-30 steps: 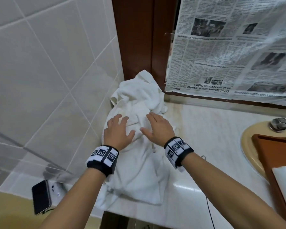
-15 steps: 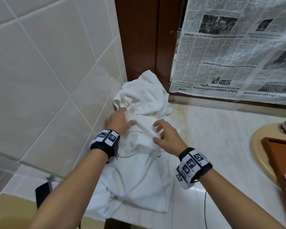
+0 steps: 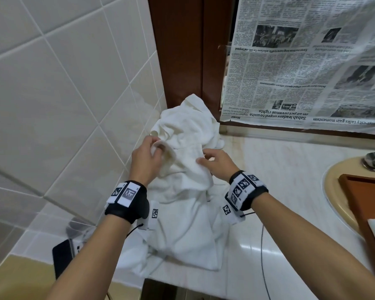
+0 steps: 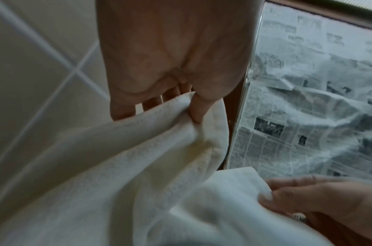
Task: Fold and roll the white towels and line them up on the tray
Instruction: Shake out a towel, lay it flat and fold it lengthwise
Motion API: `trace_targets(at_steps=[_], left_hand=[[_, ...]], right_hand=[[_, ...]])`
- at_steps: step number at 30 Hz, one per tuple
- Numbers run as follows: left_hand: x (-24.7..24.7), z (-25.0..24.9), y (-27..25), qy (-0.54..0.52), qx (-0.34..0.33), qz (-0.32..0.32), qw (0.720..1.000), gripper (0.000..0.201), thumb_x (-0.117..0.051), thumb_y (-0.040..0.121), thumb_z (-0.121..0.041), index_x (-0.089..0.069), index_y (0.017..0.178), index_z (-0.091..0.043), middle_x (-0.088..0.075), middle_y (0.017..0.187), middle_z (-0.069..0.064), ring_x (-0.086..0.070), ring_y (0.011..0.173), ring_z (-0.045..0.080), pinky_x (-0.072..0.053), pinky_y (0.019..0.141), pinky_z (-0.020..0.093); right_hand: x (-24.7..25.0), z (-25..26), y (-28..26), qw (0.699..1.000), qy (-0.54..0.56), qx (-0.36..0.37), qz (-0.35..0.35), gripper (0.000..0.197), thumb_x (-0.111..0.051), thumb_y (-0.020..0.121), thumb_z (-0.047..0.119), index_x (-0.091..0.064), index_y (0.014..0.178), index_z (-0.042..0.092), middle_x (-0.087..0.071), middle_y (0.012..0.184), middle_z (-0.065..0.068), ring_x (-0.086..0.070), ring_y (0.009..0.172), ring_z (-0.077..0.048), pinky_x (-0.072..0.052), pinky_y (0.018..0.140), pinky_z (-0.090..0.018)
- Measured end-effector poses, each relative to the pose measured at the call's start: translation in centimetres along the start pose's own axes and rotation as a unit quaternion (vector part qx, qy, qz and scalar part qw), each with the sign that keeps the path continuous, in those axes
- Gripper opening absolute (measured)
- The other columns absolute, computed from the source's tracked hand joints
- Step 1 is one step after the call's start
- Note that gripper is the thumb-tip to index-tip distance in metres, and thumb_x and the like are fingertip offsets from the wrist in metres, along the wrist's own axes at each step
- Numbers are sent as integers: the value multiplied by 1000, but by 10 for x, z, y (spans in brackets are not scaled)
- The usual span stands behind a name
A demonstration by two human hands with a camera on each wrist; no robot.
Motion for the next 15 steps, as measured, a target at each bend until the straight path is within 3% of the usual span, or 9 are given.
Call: trace_targets(at_steps=[2,4,6,8,12,15], left_hand=[[14,-14,0,-34,-5,-16,999,8,-58,96,-29,-63,98,-22,-67,89,-8,-57,81,13,-38,68,20],[27,-33,1,-68,-18,-26,997,14,-59,95,-32,-61,85,-22,-62,77,-9,-55,71,10,-40,63,23],[34,-55,1,-110,-39,-29,993,18,-59,93,-33,-61,82,-19,-62,74,-3,-55,69,17,-44,65,33],[34,-78,-1,-145,-59,-24,987,24,-59,93,-35,-62,83,-14,-63,77,6,-55,69,21,-45,65,36],[20,-124,-13,-185,-95,-7,978,25,-60,93,-39,-66,82,-18,-63,75,-4,-56,71,10,-48,67,39],[10,-151,-22,-218,-105,6,970,31,-61,93,-42,-68,88,-12,-69,87,13,-60,76,16,-53,73,51]], right_hand=[[19,15,-21,999,23,26,-32,11,-67,88,31,-75,91,24,-70,86,2,-63,79,-17,-53,71,-35],[45,31,-48,994,57,55,-71,12,-68,92,21,-73,86,30,-70,83,-3,-61,67,-19,-53,59,-31],[75,40,-73,988,84,74,-104,14,-65,94,13,-73,90,23,-69,83,-12,-56,57,-22,-50,54,-32],[109,47,-100,981,110,84,-137,12,-62,95,10,-73,95,16,-66,79,-14,-53,56,-23,-48,54,-34],[179,58,-156,957,178,95,-210,23,-57,97,7,-72,89,22,-66,77,-3,-55,65,-19,-49,57,-31],[234,72,-202,932,200,117,-278,14,-62,92,19,-72,85,25,-69,75,8,-59,65,-9,-53,59,-24]])
Point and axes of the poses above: each hand's wrist, its own y-axis towards the middle knuckle, its own x-axis out of the back of the hand, z = x × y, the point moved 4 cm from there along y, towards the middle knuckle
